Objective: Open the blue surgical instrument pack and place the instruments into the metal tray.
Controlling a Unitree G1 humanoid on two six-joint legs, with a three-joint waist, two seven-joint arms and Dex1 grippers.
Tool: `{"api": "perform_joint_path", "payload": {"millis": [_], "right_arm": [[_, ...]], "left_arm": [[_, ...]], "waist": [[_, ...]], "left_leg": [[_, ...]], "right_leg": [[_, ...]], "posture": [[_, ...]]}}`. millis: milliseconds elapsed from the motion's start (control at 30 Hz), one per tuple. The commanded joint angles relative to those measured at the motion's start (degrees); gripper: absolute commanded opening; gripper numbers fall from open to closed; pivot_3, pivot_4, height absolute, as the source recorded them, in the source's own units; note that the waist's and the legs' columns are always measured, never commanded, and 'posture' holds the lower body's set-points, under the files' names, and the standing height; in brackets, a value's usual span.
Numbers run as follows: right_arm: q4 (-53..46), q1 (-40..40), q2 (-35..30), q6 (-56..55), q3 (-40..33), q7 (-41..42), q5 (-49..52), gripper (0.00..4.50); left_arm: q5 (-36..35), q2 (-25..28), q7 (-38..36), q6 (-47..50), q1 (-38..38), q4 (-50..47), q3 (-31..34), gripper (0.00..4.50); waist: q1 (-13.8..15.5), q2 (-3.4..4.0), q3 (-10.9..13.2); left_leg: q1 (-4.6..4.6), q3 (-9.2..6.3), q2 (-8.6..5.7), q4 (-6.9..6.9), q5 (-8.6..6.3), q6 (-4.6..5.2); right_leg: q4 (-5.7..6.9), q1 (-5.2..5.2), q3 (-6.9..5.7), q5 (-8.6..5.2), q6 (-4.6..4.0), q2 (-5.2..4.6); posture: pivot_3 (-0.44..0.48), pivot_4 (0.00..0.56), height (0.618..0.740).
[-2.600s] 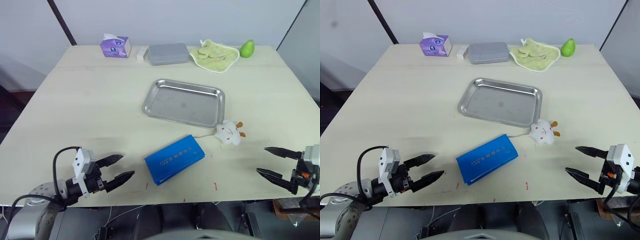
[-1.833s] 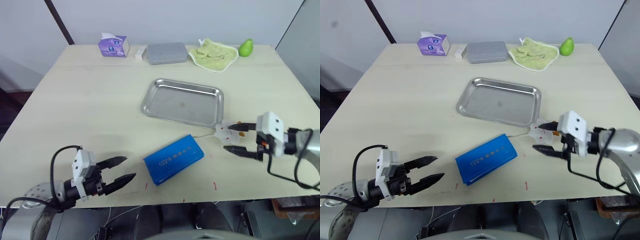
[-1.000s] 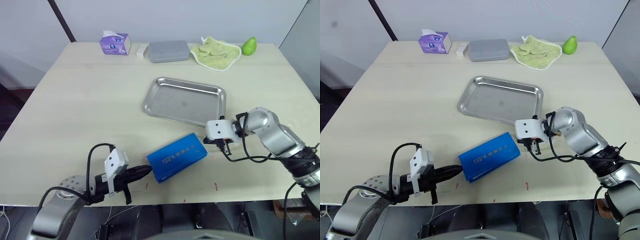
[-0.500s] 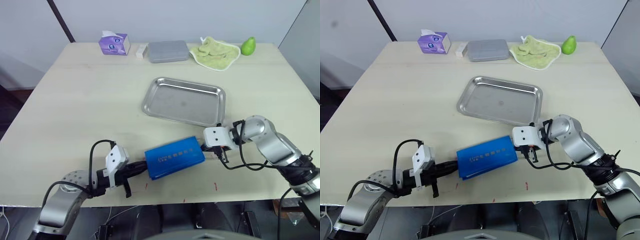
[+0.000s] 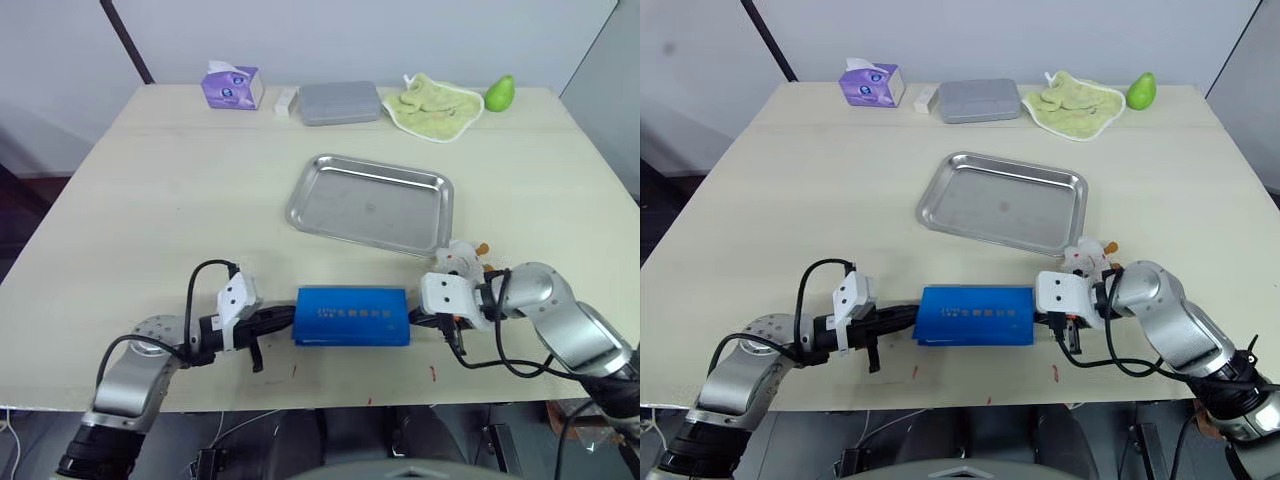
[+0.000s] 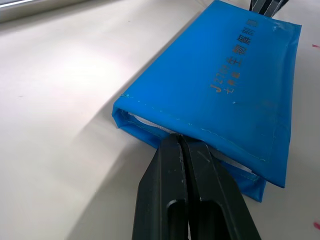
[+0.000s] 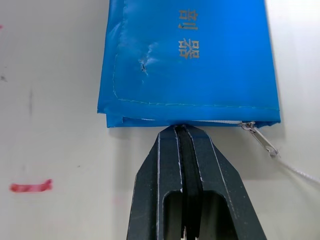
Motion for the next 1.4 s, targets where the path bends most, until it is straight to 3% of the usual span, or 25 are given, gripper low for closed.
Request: {"api": "perform_joint_path", "payload": {"millis": [33,600,1167,1400], "right_arm": [[-4.43,1.41,-0.69,0.81,-1.60,-0.95,2.20,0.00],[-9.19,9.59,-5.73,2.21,-5.27,-4.28,5.51,0.00],[-2.98,8.40,-6.37,-2.44,-5.37,-6.24,4.03,0.00],[-2.44,9.68,-6.90,-2.01,-11.67,-6.62,8.40,0.00]], "left_arm": [[-0.62,-0.95,-1.92,-0.63,-0.76,-1.23,-2.49,0.09],[-1.53,-0.80,-2.05,4.97,1.20,-9.00,-5.13,0.09],[3.17,-3.58,-1.48,-4.31,4.54,-2.65,-5.91,0.09],[-2.55,-1.79,-4.10,-5.84,5.54,-1.19,1.24,0.09]], "waist": [[-0.03,-0.01,0.00],[0.03,-0.03,-0.01],[0.21,-0.08,-0.12],[0.09,-0.08,-0.12]], "left_leg": [[0.00,-0.01,0.00,0.01,0.00,0.01],[0.01,-0.12,-0.03,0.05,-0.02,0.04],[0.09,-0.28,-0.05,0.20,-0.04,0.07],[0.06,-0.30,-0.05,0.20,-0.04,0.07]], "right_leg": [[0.01,0.01,0.00,0.00,0.00,0.00],[0.00,0.09,-0.05,0.00,0.01,-0.01],[-0.02,0.33,-0.13,0.00,0.01,-0.01],[-0.02,0.33,-0.16,0.00,0.01,-0.01]], "posture": [[0.000,0.150,0.740],[0.000,0.150,0.740],[0.000,0.150,0.740],[0.000,0.150,0.740]]}}
